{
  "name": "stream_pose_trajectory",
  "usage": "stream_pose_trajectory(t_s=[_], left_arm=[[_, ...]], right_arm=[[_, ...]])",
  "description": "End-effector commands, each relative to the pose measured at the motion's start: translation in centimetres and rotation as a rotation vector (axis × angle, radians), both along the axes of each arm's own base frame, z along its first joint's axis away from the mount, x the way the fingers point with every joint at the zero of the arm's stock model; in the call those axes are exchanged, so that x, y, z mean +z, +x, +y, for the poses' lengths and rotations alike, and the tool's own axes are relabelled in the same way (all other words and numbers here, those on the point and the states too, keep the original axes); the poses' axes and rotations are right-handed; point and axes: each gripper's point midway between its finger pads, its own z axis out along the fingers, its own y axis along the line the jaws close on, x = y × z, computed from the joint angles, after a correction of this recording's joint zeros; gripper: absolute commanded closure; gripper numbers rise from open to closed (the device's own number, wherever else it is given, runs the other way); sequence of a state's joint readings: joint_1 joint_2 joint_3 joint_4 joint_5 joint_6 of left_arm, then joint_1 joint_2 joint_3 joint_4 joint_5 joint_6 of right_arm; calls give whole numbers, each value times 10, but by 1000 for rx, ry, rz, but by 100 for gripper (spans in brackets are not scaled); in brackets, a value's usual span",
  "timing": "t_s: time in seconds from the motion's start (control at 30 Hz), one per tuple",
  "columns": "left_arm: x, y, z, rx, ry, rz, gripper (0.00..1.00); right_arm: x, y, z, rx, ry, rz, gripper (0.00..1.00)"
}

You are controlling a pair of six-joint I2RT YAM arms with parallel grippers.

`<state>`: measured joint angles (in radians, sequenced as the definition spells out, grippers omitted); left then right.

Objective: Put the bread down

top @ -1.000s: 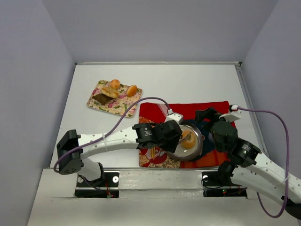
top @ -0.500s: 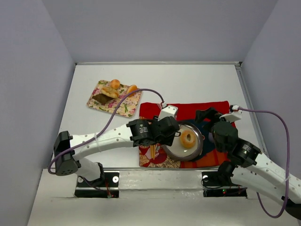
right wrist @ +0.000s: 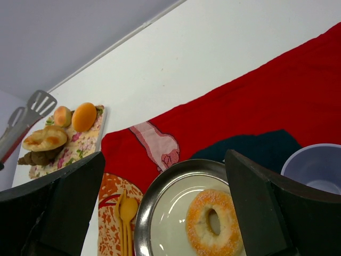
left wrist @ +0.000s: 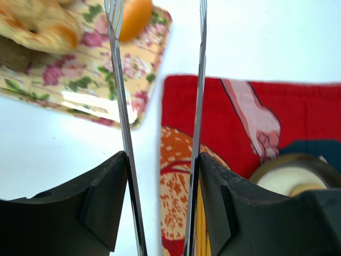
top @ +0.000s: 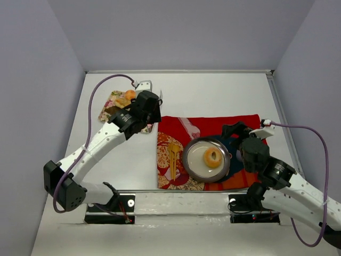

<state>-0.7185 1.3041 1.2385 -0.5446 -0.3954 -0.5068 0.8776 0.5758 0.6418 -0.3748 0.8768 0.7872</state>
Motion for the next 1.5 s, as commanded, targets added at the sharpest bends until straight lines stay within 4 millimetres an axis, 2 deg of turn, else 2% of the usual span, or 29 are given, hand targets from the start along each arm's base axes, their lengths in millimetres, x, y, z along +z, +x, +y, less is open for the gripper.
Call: stream_pose_trajectory(t_s=[0.0, 0.07, 0.3, 0.33, 0.4, 0.43, 0.53, 0.63, 0.9, 1.0, 1.17, 1.37, 1.4, 1.47], left_arm=[[24, 26, 11, -34, -10, -90, 37], [15, 42, 24, 2, 0, -73, 38], [-9, 75, 34, -43, 33, -41, 40], [-19, 80, 37, -33, 50, -20, 40], [-23, 91, 50, 2, 61, -4, 40], [-34, 96, 52, 2, 75, 21, 41], [-41, 107, 49, -29, 70, 32, 41], [-58, 114, 42, -67, 85, 68, 43], [-87, 115, 41, -72, 93, 142, 45], [-92, 108, 42, -65, 85, 162, 45], [-87, 95, 42, -67, 44, 153, 45], [-89, 86, 40, -62, 11, 164, 68], [-88, 85, 40, -57, 7, 163, 68], [-81, 82, 39, -54, -15, 150, 77]], right_arm=[[7, 1, -9, -52, 30, -27, 0], [6, 1, -9, -53, 34, -26, 0], [7, 0, -8, -44, 34, -27, 0], [7, 0, -8, -44, 35, -28, 0], [8, 0, -8, -43, 37, -30, 0], [8, 0, -8, -42, 39, -29, 0], [7, 0, -9, -49, 26, -28, 0], [8, 1, -10, -52, 27, -30, 0], [8, 1, -12, -66, 23, -34, 0], [7, 1, -12, -66, 17, -29, 0], [6, 2, -11, -68, 22, -27, 0], [5, 3, -10, -68, 16, -23, 0], [5, 3, -10, -66, 17, -22, 0], [5, 2, -10, -65, 22, -24, 0]])
